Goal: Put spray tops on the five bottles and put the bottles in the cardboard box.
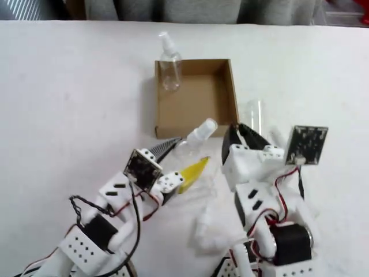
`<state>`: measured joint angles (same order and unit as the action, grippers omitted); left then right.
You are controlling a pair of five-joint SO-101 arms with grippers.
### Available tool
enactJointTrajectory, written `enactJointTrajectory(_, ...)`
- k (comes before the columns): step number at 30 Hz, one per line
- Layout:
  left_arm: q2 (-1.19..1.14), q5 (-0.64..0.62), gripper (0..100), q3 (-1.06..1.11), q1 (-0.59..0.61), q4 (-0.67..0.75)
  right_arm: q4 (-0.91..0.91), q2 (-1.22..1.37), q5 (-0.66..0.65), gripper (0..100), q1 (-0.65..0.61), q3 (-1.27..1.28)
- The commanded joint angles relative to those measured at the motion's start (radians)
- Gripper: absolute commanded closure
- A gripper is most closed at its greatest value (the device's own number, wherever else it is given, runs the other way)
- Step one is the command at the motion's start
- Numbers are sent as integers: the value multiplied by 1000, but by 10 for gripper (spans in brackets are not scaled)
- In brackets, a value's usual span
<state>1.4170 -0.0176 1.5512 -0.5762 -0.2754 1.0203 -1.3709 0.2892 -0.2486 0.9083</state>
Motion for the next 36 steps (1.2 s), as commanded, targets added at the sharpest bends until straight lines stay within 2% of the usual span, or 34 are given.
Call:
enactJointTrajectory(1,22,-8,816,-6,10,23,-68,84,-23,986,35,-38)
enactJointTrajectory(7,22,-8,816,-6,10,21,-223,277,-21,982,117,-66)
enactJointTrajectory(12,24,-8,816,-6,10,20,-240,463,-17,982,110,-170)
enactJointTrajectory(16,24,-8,816,-6,10,20,-240,550,-17,982,44,-224)
enactJointTrajectory(25,24,-8,816,-5,10,20,-216,490,-20,982,-82,-226)
enactJointTrajectory(36,24,-8,816,-5,10,20,-206,464,-26,982,-18,-207)
